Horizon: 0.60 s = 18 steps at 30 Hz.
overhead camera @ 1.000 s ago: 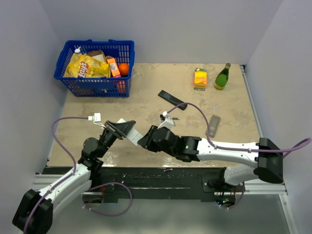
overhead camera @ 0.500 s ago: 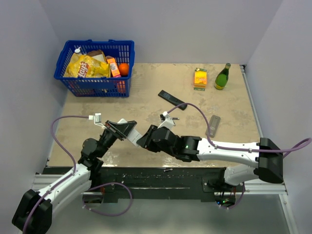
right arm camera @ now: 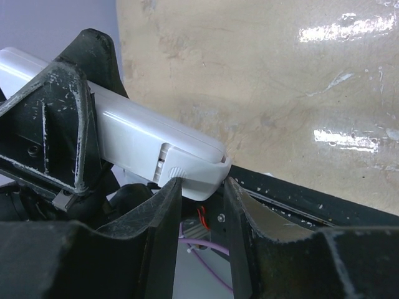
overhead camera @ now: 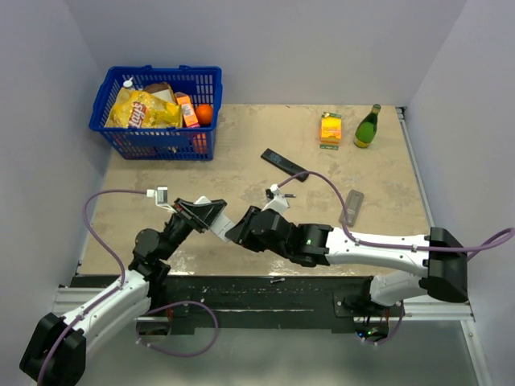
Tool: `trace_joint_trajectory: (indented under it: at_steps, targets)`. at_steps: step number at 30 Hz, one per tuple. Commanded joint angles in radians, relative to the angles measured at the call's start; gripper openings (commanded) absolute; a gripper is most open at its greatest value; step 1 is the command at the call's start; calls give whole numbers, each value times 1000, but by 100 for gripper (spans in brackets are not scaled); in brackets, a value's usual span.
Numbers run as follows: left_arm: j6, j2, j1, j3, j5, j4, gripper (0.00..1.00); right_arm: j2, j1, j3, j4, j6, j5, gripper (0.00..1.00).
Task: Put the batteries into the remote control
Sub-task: Load the battery cover into the remote control.
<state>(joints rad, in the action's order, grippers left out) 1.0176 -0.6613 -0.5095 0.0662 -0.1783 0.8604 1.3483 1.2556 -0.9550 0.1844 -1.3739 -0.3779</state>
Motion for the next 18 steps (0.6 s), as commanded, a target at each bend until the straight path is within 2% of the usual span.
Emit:
trace_joint_trajectory:
  at_steps: [1,13,18]
  targets:
    - [-25,2,-17,49,-102,138,0,-17,-4,-56,-3,-53,-79,37]
    - [-53,39,-18,73,-104,101,0,-5,-4,-64,70,-102,-98,38]
    - [-14,9,-23,54,-135,173,0,12,-4,-99,72,-83,-107,33]
